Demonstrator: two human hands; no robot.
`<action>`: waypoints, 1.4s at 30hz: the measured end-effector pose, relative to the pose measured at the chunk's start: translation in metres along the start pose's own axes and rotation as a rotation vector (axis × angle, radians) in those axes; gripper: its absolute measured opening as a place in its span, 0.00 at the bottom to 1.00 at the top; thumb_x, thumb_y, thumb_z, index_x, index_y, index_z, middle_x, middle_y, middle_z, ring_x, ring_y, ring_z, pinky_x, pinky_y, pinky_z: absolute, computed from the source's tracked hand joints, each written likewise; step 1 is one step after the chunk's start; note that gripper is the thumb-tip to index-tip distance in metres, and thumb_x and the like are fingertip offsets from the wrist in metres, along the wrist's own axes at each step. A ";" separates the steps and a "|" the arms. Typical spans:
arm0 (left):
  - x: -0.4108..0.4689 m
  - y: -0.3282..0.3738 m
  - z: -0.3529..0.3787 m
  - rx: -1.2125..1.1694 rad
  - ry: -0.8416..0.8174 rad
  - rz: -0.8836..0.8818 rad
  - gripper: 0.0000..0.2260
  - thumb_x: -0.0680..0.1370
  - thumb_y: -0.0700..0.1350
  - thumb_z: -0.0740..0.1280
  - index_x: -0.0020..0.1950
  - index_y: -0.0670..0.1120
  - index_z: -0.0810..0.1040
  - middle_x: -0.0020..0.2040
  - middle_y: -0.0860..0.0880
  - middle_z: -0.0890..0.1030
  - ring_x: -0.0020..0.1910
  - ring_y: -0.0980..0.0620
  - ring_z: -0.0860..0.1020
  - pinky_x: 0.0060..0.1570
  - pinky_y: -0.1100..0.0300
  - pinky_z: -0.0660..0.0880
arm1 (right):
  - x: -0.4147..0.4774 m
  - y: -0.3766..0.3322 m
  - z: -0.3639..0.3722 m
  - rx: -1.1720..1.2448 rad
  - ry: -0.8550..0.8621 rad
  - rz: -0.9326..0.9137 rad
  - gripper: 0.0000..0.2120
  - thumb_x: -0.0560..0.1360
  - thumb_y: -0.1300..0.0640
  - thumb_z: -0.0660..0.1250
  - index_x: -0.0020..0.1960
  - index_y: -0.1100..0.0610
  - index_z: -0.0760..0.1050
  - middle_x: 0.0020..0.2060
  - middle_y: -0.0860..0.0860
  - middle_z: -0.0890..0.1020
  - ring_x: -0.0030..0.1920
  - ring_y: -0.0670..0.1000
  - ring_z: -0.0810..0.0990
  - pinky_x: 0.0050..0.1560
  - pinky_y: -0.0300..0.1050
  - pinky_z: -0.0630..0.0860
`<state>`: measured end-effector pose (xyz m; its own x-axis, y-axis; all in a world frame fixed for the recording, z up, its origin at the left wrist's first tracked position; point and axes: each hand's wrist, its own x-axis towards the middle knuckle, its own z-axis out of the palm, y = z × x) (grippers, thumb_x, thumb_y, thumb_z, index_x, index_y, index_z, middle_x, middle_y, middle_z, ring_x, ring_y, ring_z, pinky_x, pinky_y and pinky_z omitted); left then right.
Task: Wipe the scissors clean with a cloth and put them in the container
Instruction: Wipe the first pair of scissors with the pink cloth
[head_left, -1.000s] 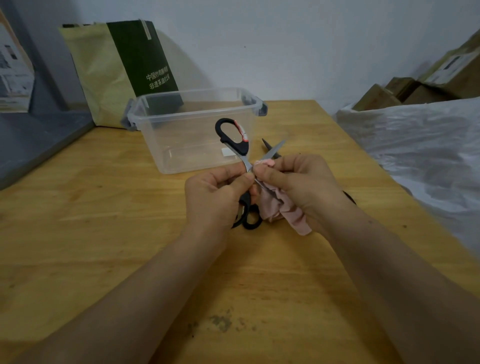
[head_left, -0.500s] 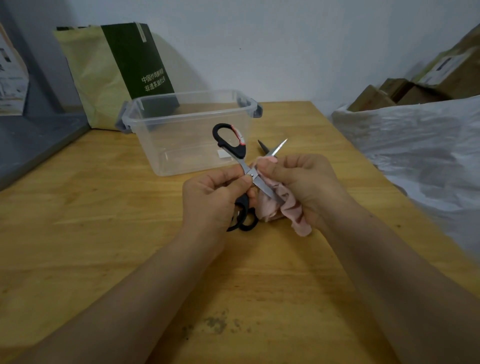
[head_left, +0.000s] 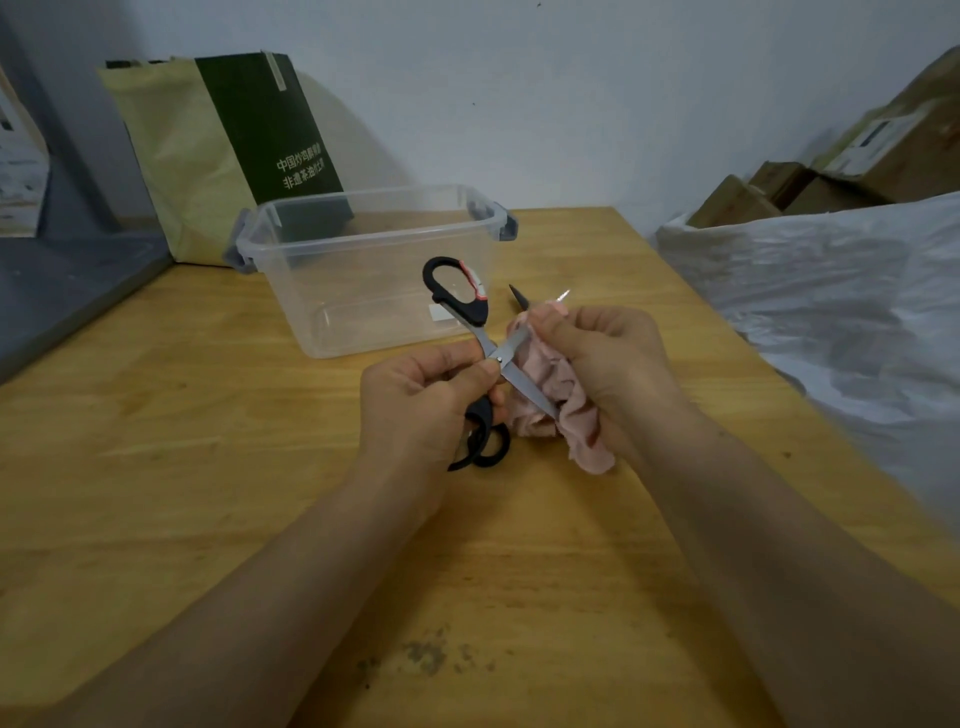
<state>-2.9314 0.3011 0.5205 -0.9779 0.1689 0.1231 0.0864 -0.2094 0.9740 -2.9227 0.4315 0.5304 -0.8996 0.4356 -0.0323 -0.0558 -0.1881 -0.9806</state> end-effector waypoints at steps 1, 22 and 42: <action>-0.001 0.000 0.000 0.008 -0.002 -0.001 0.10 0.74 0.32 0.68 0.37 0.45 0.82 0.27 0.45 0.79 0.27 0.51 0.76 0.30 0.63 0.77 | 0.003 0.000 -0.002 -0.021 0.040 -0.025 0.10 0.75 0.57 0.69 0.38 0.62 0.80 0.32 0.59 0.81 0.32 0.56 0.80 0.32 0.49 0.80; 0.003 0.000 -0.001 -0.010 0.022 -0.038 0.08 0.74 0.32 0.68 0.37 0.42 0.81 0.26 0.46 0.78 0.26 0.53 0.76 0.27 0.65 0.75 | -0.002 0.012 0.007 -0.275 -0.080 -0.077 0.12 0.76 0.53 0.68 0.41 0.61 0.81 0.36 0.62 0.83 0.36 0.57 0.81 0.42 0.55 0.81; 0.010 0.004 -0.009 -0.065 0.127 -0.021 0.05 0.74 0.30 0.67 0.41 0.38 0.79 0.24 0.47 0.78 0.23 0.53 0.76 0.27 0.64 0.77 | 0.011 -0.025 -0.044 -1.067 0.349 -0.396 0.17 0.79 0.62 0.56 0.65 0.52 0.71 0.65 0.53 0.71 0.68 0.56 0.65 0.69 0.56 0.57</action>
<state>-2.9425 0.2929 0.5236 -0.9960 0.0510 0.0740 0.0576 -0.2699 0.9612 -2.9119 0.4795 0.5456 -0.7254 0.5451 0.4204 0.2337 0.7695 -0.5944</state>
